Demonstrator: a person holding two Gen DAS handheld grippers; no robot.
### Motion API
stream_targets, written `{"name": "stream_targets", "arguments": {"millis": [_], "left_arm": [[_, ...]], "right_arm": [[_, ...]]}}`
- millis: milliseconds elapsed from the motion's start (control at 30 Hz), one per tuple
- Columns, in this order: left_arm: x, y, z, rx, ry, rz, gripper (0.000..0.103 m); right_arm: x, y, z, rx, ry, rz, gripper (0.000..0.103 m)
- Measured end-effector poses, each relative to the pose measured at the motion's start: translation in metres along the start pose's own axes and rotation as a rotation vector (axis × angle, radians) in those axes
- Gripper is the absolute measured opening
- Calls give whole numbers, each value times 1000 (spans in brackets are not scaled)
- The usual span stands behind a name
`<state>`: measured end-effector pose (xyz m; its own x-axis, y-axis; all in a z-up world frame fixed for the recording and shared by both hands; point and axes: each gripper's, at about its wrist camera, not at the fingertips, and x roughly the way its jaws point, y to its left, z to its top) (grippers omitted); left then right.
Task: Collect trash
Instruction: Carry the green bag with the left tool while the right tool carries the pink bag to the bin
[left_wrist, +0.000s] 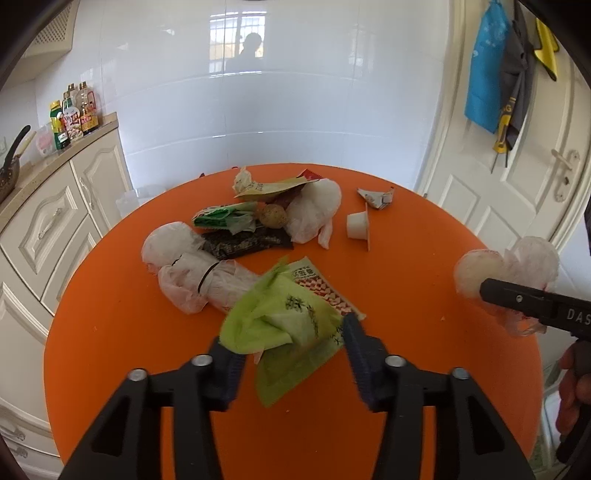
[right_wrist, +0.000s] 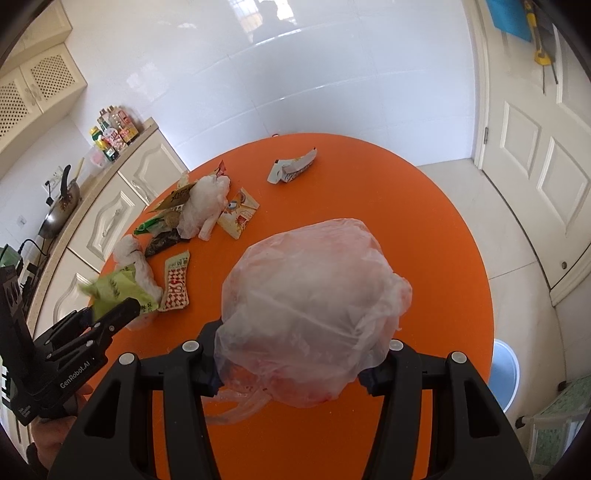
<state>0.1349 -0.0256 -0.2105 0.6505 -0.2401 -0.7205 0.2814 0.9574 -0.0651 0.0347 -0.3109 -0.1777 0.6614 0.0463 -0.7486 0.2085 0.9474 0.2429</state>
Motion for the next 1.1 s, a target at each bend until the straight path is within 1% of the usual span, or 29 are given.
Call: {"name": "stream_targets", "arguments": {"millis": [33, 100, 133, 167, 200, 233, 267, 333, 433, 600, 767, 833, 967, 1100], "left_arm": [[3, 0, 0, 2, -3, 8, 61], [8, -1, 1, 7, -6, 14, 61], [6, -1, 0, 7, -9, 7, 61], [8, 0, 0, 1, -8, 0, 57], [2, 1, -3, -6, -7, -5, 36], [3, 2, -2, -19, -1, -30, 28], [-2, 3, -3, -27, -7, -41, 25], [-9, -4, -3, -8, -34, -38, 21], [-22, -5, -5, -2, -64, -51, 19], [-53, -4, -6, -4, -137, -78, 19], [-72, -16, 3, 11, -165, -107, 19], [-76, -27, 10, 23, -162, -113, 19], [-84, -56, 22, 65, -171, -162, 19], [-86, -98, 35, 131, -174, -233, 19]], "right_arm": [[0, 0, -1, -1, 3, -1, 55], [0, 1, -3, -3, 5, 0, 55], [-1, 1, -3, -4, 4, 1, 55], [-2, 1, -3, -5, 4, 2, 55], [-2, 1, -3, -6, 2, 3, 55], [-3, 1, -3, -8, -1, 4, 55], [-5, 2, -3, -10, -3, 4, 55], [-6, 1, -3, -9, -5, 3, 55], [-10, -2, -4, -6, -9, 1, 55], [-22, -6, -3, 5, -31, 12, 55], [-37, -10, 0, 9, -63, 23, 55], [-46, -13, 1, 8, -82, 17, 55], [-68, -24, 2, 21, -123, 4, 55], [-96, -47, 2, 51, -175, -32, 55]]}}
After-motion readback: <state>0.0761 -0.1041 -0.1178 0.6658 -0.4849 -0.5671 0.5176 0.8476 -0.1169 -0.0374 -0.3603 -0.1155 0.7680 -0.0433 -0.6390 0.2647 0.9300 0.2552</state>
